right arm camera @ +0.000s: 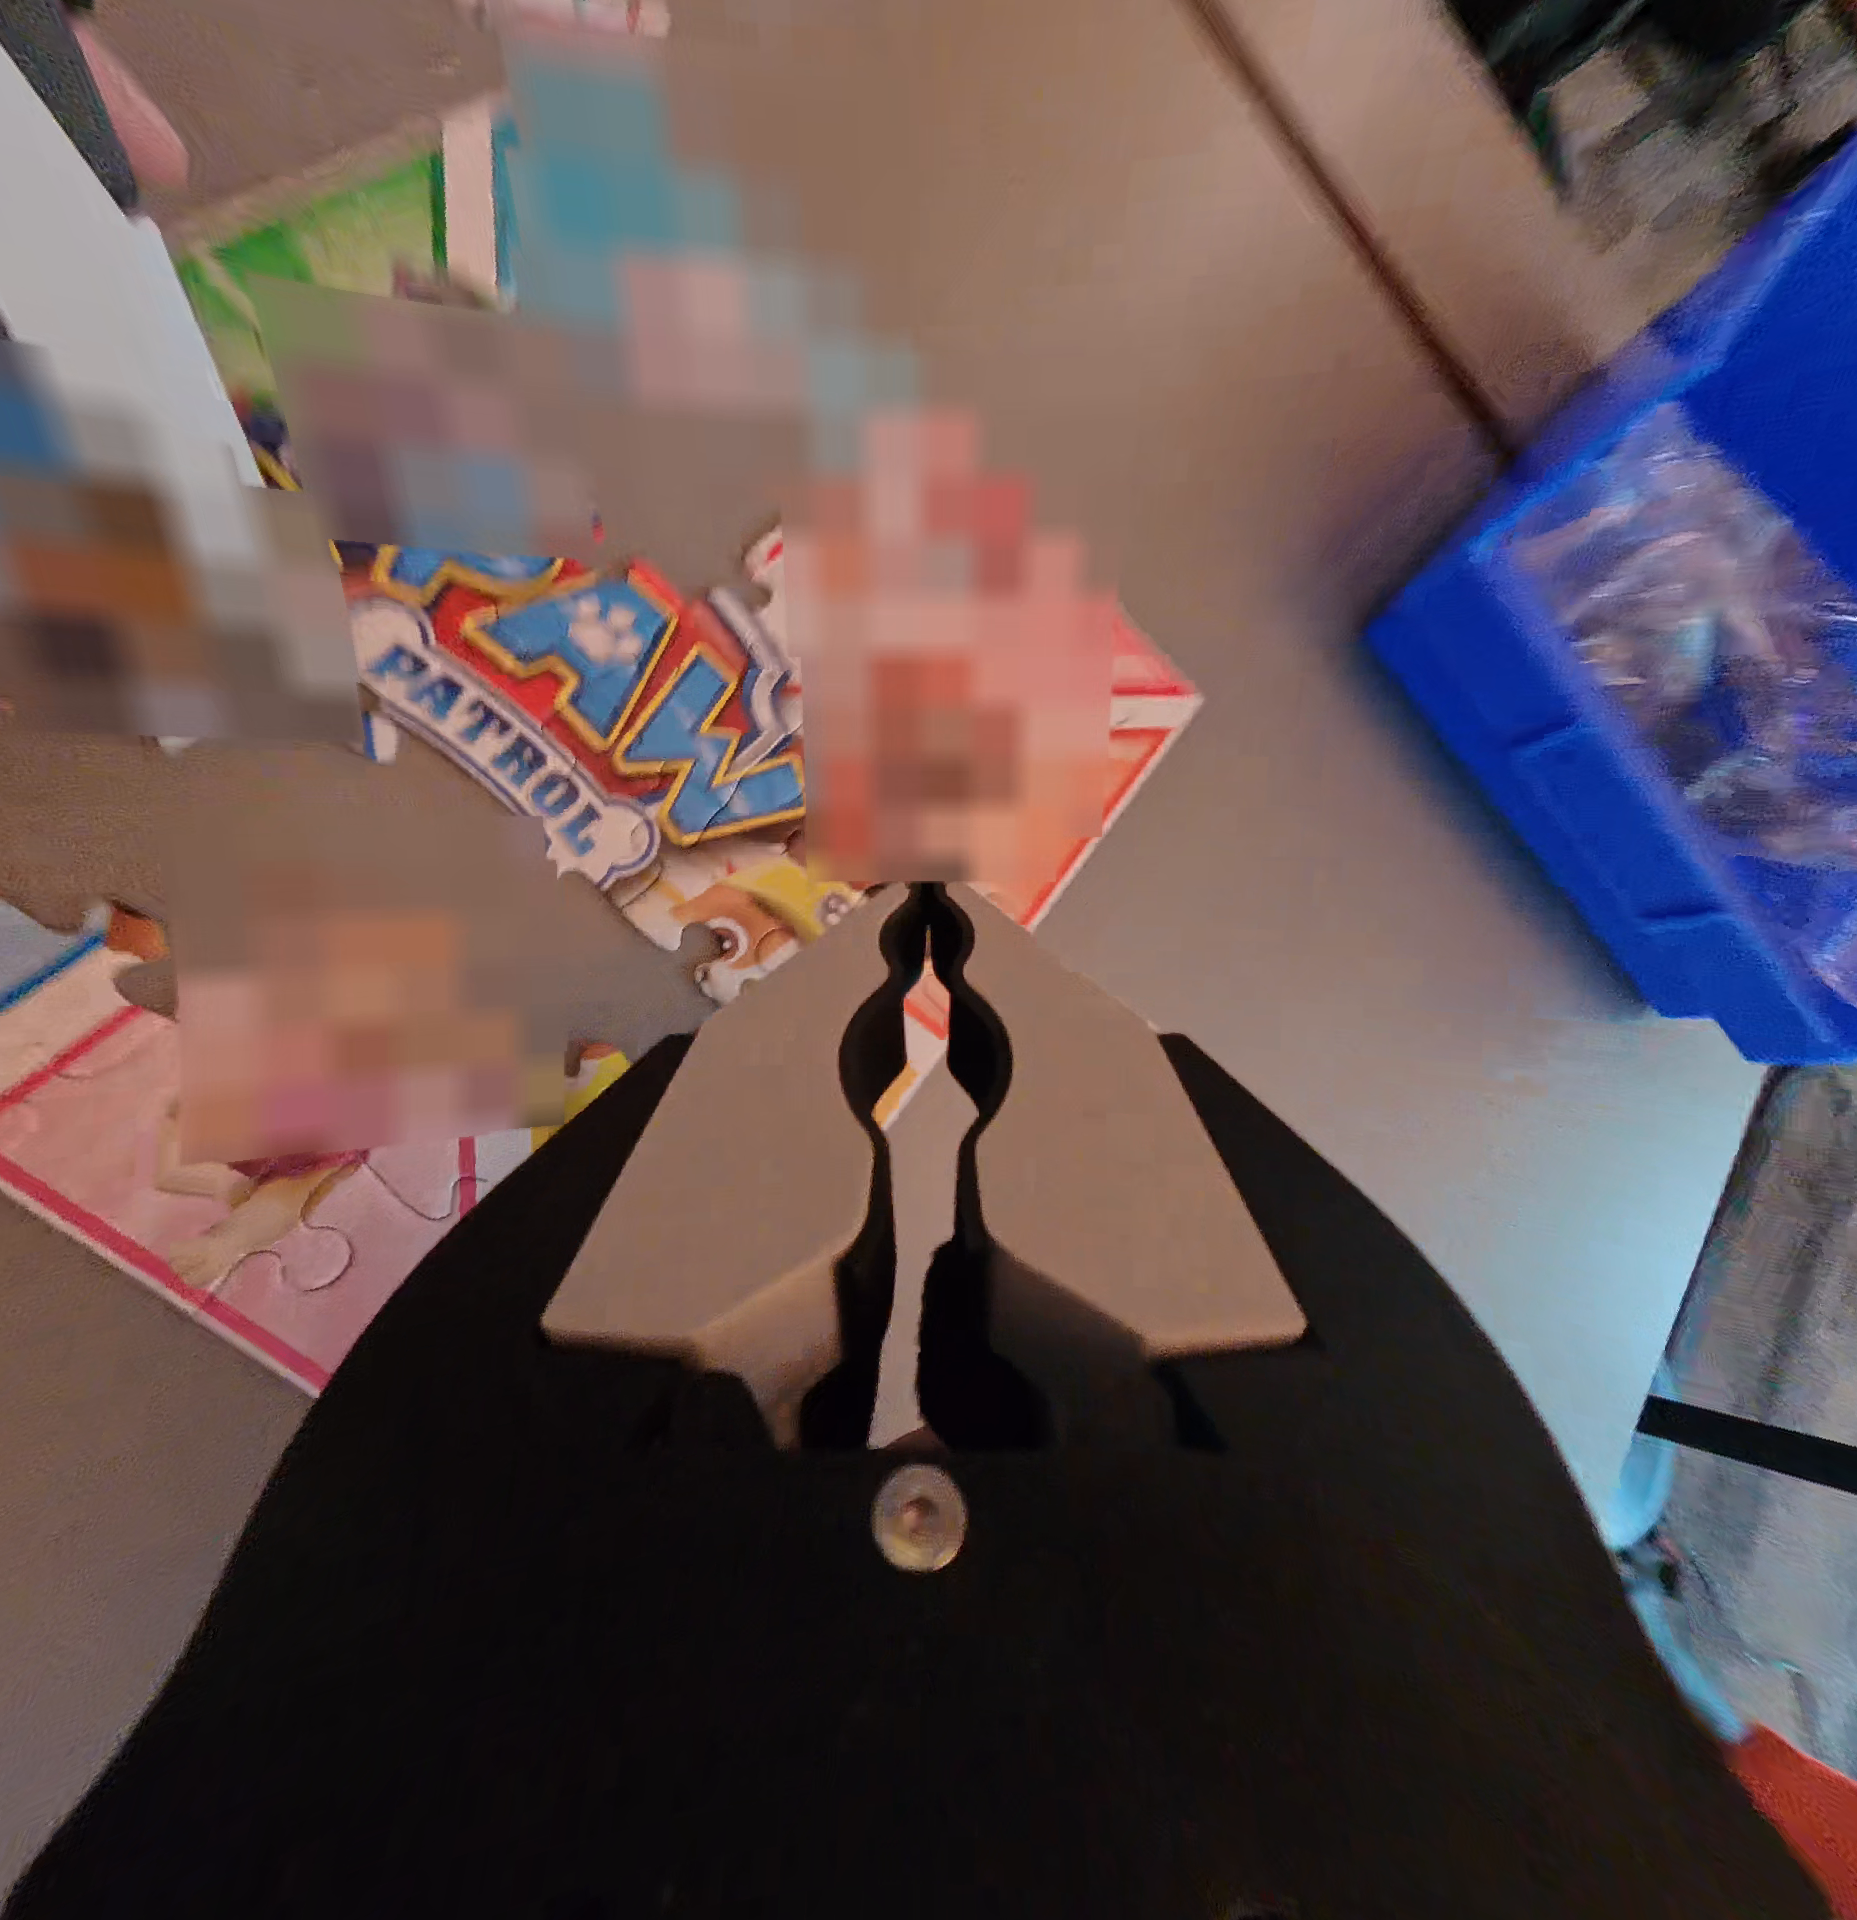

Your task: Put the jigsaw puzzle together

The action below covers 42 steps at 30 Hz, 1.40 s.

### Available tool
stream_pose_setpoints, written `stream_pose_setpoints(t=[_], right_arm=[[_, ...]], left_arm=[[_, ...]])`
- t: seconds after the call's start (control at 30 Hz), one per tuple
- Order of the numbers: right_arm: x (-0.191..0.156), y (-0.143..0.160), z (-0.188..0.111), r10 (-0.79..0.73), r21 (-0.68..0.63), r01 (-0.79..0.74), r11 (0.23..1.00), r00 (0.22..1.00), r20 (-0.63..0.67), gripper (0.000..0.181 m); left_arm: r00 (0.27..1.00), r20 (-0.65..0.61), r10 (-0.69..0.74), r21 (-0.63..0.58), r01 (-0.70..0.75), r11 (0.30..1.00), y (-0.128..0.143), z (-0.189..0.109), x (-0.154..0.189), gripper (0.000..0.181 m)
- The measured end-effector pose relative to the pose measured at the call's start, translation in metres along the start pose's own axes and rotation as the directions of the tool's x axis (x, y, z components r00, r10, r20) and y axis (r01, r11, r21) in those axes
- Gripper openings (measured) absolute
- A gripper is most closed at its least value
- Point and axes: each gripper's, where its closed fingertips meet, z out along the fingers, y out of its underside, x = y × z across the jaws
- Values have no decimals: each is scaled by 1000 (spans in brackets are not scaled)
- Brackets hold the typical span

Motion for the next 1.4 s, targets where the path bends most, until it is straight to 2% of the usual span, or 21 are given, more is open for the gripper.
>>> stream_pose_setpoints(t=[0.07,0.17,0.2,0.3,0.37,0.43,0.5,0.57,0.67,0.7,0.83,1.03,1.17,1.4], right_arm=[[6,-4,-16,39,48,-38,998,999,-13,1],[1,5,-25,19,23,-18,1000,998,-57,13],[-4,2,-29,-1,52,4,999,997,-72,12],[-28,-20,-43,-40,170,53,984,996,-76,2],[-42,-31,-46,-58,199,72,977,995,-76,3],[-52,-44,-49,-71,246,88,965,994,-78,1],[-65,-55,-47,-43,281,47,958,999,-18,3],[-73,-62,-43,-28,299,25,954,1000,8,2],[-80,-66,-39,-40,290,37,956,999,6,1],[-83,-66,-39,-40,290,36,956,999,8,1],[-90,-63,-46,-21,293,13,956,1000,23,1],[-114,-55,-55,-5,274,-20,962,996,91,3],[-159,-60,-54,-70,275,24,961,985,157,9],[-263,-98,-48,-267,363,158,918,924,275,29]], left_arm=[[997,81,-5,-6,6,1000,9,-21,-13,64],[972,229,-48,-41,59,997,41,-67,-36,64],[960,268,-79,-31,90,995,53,-86,-43,63],[909,380,-170,-14,190,982,96,-133,-65,56],[879,430,-205,-61,254,965,132,-149,-76,54],[871,441,-217,-88,283,955,153,-152,-81,53],[864,459,-205,-124,291,949,165,-147,-89,53],[863,470,-185,-155,287,945,170,-140,-98,52],[887,415,-201,-147,284,948,164,-128,-102,45],[893,385,-233,-142,307,941,164,-126,-99,41],[891,329,-314,-97,363,927,164,-126,-89,55],[906,257,-336,-147,380,913,173,-133,-50,57],[923,218,-318,-189,360,914,184,-140,-9,57],[934,193,-301,-174,334,926,197,-146,58,58]])
